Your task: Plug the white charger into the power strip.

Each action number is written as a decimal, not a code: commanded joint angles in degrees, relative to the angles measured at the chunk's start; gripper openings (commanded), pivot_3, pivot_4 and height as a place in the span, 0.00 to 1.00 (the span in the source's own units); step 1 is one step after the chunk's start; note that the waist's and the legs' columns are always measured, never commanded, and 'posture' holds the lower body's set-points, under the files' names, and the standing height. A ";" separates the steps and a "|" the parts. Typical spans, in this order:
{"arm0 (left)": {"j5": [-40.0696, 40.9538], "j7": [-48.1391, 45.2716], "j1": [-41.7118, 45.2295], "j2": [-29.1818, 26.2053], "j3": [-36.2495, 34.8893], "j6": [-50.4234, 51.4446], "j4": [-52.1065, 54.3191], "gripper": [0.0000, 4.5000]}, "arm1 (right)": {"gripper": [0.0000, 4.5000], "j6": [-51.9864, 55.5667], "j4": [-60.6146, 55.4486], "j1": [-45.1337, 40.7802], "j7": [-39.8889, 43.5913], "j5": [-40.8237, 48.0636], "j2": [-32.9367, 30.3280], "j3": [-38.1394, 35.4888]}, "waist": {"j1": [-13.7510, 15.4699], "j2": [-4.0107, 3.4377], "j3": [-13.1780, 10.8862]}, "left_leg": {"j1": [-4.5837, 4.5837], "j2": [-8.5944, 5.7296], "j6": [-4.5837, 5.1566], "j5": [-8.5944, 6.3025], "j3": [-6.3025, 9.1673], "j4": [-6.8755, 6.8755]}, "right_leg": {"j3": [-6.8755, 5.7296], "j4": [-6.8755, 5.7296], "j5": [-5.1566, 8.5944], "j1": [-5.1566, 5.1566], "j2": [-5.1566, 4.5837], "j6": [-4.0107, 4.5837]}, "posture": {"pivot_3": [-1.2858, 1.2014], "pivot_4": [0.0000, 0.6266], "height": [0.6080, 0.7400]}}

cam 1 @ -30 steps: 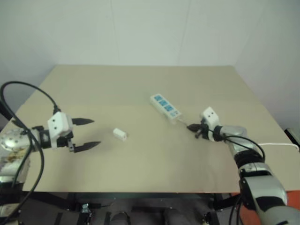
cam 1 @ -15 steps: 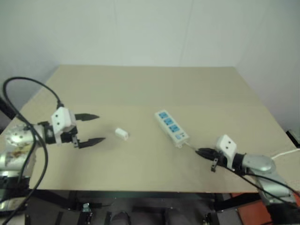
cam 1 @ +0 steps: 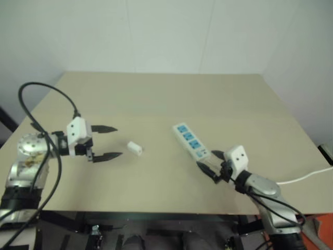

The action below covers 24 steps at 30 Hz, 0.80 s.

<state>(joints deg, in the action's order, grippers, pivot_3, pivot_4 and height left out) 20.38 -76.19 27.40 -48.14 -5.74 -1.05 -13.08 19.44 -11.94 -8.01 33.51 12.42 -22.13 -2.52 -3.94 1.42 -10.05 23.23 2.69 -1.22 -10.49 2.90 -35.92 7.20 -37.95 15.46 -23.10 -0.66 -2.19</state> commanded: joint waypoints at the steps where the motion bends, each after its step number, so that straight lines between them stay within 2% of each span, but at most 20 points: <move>1: 1.60 -1.12 -0.48 -1.14 -0.96 1.24 2.57 1.00 | 0.99 0.23 -1.10 -1.29 -2.38 -1.00 0.77 1.16 | -0.02 0.00 0.00 | -0.02 0.01 0.00 0.00 0.00 0.01 | -0.01 0.00 0.00 0.01 0.01 0.00 | 0.52 0.24 1.00; 8: 1.31 0.12 -1.25 -1.21 -2.38 0.57 3.38 1.00 | 0.99 -3.03 4.41 -1.77 -5.37 -4.36 3.93 5.11 | -0.12 0.12 0.08 | -0.04 0.03 0.00 0.00 -0.01 0.01 | 0.01 0.01 0.00 0.01 0.03 0.00 | 0.52 0.24 1.00; 18: 0.24 1.97 -1.90 -0.53 -2.54 -1.96 3.62 1.00 | 0.99 -8.46 12.21 -2.82 -12.46 -5.92 9.18 2.72 | -0.09 0.34 0.25 | -0.13 0.09 0.00 0.00 0.00 0.02 | 0.01 -0.04 -0.02 0.05 0.09 0.04 | 0.52 0.24 1.00; 24: 0.23 1.66 -0.68 -0.14 -1.85 -2.61 2.47 1.00 | 0.99 -8.98 11.09 -1.15 -12.01 -4.28 9.84 2.27 | -0.09 0.35 0.26 | -0.14 0.09 0.00 0.00 0.00 0.02 | 0.01 -0.03 -0.03 0.06 0.09 0.05 | 0.52 0.24 1.00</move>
<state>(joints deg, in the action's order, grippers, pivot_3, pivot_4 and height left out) 20.36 -74.72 25.16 -48.00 -6.87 -2.64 -10.93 11.25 -0.20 -10.08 21.79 7.66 -12.45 0.55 -4.03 1.77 -9.79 23.09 2.78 -1.22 -10.48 2.90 -35.90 7.20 -37.98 15.44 -23.04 -0.57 -2.14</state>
